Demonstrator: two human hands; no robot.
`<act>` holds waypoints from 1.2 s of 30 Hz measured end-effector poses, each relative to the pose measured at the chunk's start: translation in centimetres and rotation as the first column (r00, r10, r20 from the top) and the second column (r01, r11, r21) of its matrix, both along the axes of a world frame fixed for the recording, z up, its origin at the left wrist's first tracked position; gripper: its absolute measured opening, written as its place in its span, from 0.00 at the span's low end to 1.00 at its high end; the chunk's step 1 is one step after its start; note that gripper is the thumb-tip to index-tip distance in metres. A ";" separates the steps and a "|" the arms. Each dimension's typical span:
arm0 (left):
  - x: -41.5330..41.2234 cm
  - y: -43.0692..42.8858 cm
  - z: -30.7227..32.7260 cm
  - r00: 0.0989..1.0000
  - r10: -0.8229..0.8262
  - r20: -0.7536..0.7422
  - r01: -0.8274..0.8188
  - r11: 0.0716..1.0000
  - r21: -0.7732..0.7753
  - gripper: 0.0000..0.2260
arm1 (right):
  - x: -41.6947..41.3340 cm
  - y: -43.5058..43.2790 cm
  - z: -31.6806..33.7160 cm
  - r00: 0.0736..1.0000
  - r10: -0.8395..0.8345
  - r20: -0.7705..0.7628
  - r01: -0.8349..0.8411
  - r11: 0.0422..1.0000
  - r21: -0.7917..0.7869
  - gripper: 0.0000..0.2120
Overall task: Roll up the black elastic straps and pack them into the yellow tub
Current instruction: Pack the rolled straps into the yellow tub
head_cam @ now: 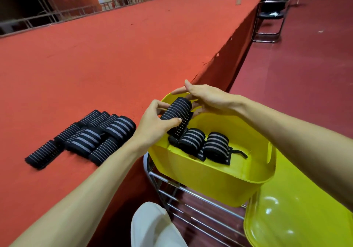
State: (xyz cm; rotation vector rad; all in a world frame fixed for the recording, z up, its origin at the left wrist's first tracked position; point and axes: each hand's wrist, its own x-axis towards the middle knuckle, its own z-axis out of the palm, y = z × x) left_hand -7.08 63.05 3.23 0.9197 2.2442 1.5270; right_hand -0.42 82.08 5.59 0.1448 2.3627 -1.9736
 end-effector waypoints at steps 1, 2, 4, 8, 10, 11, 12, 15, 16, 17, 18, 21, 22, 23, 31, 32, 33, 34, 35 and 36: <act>0.2 -0.1 0.0 1.000 -0.002 0.016 0.002 1.000 0.008 0.16 | 0.4 -0.2 0.3 0.998 0.052 -0.018 -0.052 0.999 0.006 0.17; 0.3 -0.2 0.0 0.999 -0.006 0.033 0.006 1.000 0.017 0.16 | 0.7 -0.3 0.3 0.996 0.082 -0.039 -0.080 0.996 0.034 0.15; 0.7 -0.2 0.0 0.998 -0.031 0.056 0.029 0.999 0.023 0.16 | 1.2 -0.2 0.1 0.994 0.075 -0.074 -0.071 0.996 0.051 0.15; 1.7 0.7 -0.2 0.993 -0.108 0.056 0.111 0.992 -0.062 0.18 | 2.8 0.8 -0.4 0.997 0.049 -0.058 -0.044 0.995 0.093 0.14; 2.3 1.4 -0.1 0.981 -0.187 0.058 0.194 0.965 -0.177 0.20 | 3.8 1.8 -0.4 0.999 0.049 -0.001 -0.048 0.982 0.181 0.13; 2.7 1.9 -0.1 0.970 -0.238 0.055 0.244 0.938 -0.247 0.21 | 4.2 2.4 -0.6 0.998 0.043 0.045 -0.052 0.973 0.225 0.13; 2.9 2.2 -0.1 0.956 -0.290 0.046 0.290 0.907 -0.307 0.21 | 4.5 3.1 -0.9 0.994 0.034 0.105 -0.062 0.959 0.276 0.14; 3.4 2.8 -0.3 0.919 -0.393 0.004 0.366 0.852 -0.374 0.17 | 5.3 5.0 -2.1 0.933 -0.018 0.360 -0.192 0.819 0.541 0.14; 3.3 2.9 -0.3 0.913 -0.406 -0.021 0.368 0.848 -0.381 0.15 | 5.5 5.5 -2.8 0.893 -0.063 0.445 -0.263 0.730 0.631 0.14; 3.1 2.9 -0.4 0.910 -0.413 -0.050 0.362 0.846 -0.392 0.13 | 5.6 5.9 -3.6 0.853 -0.117 0.509 -0.324 0.644 0.692 0.15; 2.8 2.8 -0.5 0.906 -0.417 -0.076 0.355 0.845 -0.400 0.11 | 5.6 6.1 -4.4 0.819 -0.164 0.550 -0.367 0.587 0.721 0.16; 1.8 2.5 -0.9 0.905 -0.407 -0.121 0.335 0.859 -0.386 0.07 | 5.1 6.4 -6.6 0.751 -0.228 0.619 -0.425 0.550 0.719 0.20; 1.5 2.4 -1.1 0.907 -0.399 -0.132 0.327 0.868 -0.374 0.06 | 4.8 6.4 -7.1 0.735 -0.242 0.634 -0.438 0.545 0.715 0.21; 1.2 2.2 -1.3 0.909 -0.392 -0.142 0.320 0.874 -0.366 0.05 | 4.4 6.3 -7.5 0.720 -0.250 0.647 -0.452 0.539 0.711 0.21; -0.3 1.9 -2.1 0.920 -0.338 -0.199 0.276 0.918 -0.284 0.02 | 3.4 5.8 -9.9 0.665 -0.266 0.698 -0.561 0.438 0.702 0.16; -0.3 1.9 -2.1 0.921 -0.333 -0.203 0.272 0.922 -0.277 0.01 | 3.6 5.7 -9.9 0.680 -0.270 0.682 -0.562 0.406 0.721 0.15; -0.2 1.9 -2.0 0.921 -0.327 -0.210 0.266 0.925 -0.273 0.01 | 3.7 5.5 -9.8 0.701 -0.272 0.659 -0.558 0.365 0.745 0.15; -0.1 1.9 -2.0 0.921 -0.320 -0.221 0.259 0.929 -0.265 0.02 | 3.7 5.3 -9.5 0.717 -0.273 0.642 -0.560 0.323 0.763 0.15; 0.1 1.8 -1.9 0.922 -0.311 -0.232 0.250 0.933 -0.257 0.02 | 3.9 5.0 -9.2 0.720 -0.270 0.639 -0.568 0.301 0.766 0.14; 0.2 1.7 -1.8 0.923 -0.300 -0.242 0.240 0.938 -0.251 0.03 | 3.9 4.7 -9.0 0.716 -0.265 0.646 -0.579 0.290 0.762 0.14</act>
